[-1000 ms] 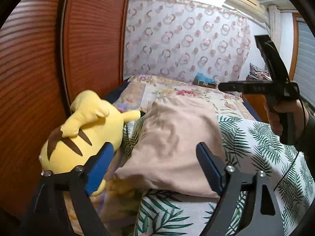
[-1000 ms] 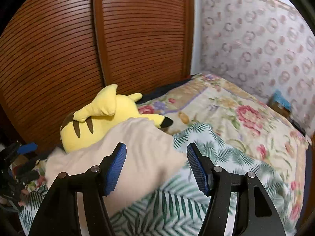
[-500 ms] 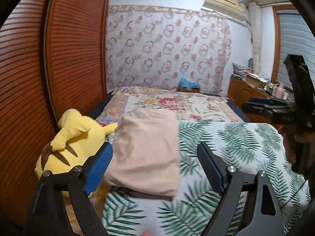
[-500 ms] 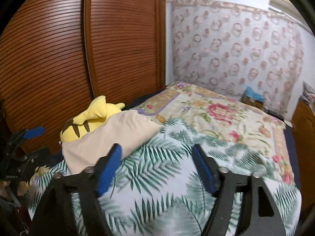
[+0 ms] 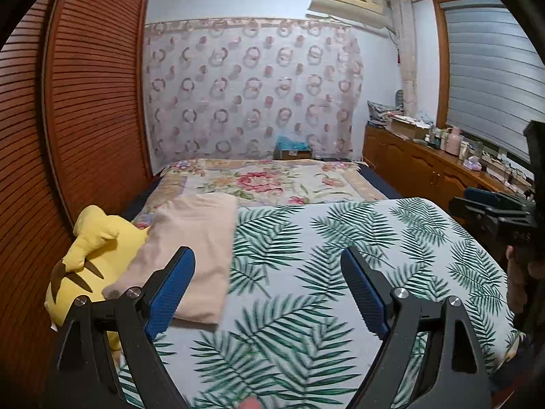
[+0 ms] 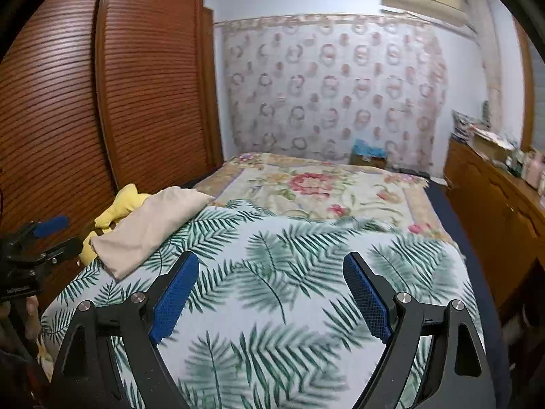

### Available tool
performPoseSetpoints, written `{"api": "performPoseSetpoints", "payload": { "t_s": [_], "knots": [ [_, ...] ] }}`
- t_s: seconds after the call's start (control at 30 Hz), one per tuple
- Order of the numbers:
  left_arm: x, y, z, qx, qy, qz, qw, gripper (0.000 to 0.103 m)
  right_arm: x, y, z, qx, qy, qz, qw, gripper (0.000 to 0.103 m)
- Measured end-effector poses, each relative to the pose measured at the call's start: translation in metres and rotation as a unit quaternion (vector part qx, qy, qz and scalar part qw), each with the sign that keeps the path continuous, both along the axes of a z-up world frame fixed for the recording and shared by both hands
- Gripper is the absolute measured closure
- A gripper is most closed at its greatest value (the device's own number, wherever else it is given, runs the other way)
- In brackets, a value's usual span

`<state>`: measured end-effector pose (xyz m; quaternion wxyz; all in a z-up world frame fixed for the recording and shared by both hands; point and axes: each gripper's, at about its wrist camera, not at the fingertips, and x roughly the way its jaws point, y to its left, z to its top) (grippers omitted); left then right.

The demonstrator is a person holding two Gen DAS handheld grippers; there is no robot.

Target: Fold small clothes

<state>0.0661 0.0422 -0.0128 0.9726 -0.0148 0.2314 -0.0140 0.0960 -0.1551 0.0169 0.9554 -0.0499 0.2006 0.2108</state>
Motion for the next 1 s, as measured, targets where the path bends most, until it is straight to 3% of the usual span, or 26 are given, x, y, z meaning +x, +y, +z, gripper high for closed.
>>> {"api": "performPoseSetpoints", "payload": {
  "t_s": [0.33,0.5,1.0],
  "knots": [
    [-0.006,-0.044,0.028,0.01,-0.023,-0.027,0.9993,0.015,-0.066,-0.008,0.014,0.022,-0.03,-0.056,0.998,0.015],
    [-0.009,-0.05,0.034,0.011,-0.029,-0.018,0.9994,0.015,-0.089,-0.006,0.015,0.032,-0.05,-0.074,0.996,0.015],
    [-0.01,-0.054,0.034,0.013,-0.027,-0.015,0.9995,0.015,-0.09,-0.018,0.001,0.037,-0.058,-0.085,0.994,0.015]
  ]
}}
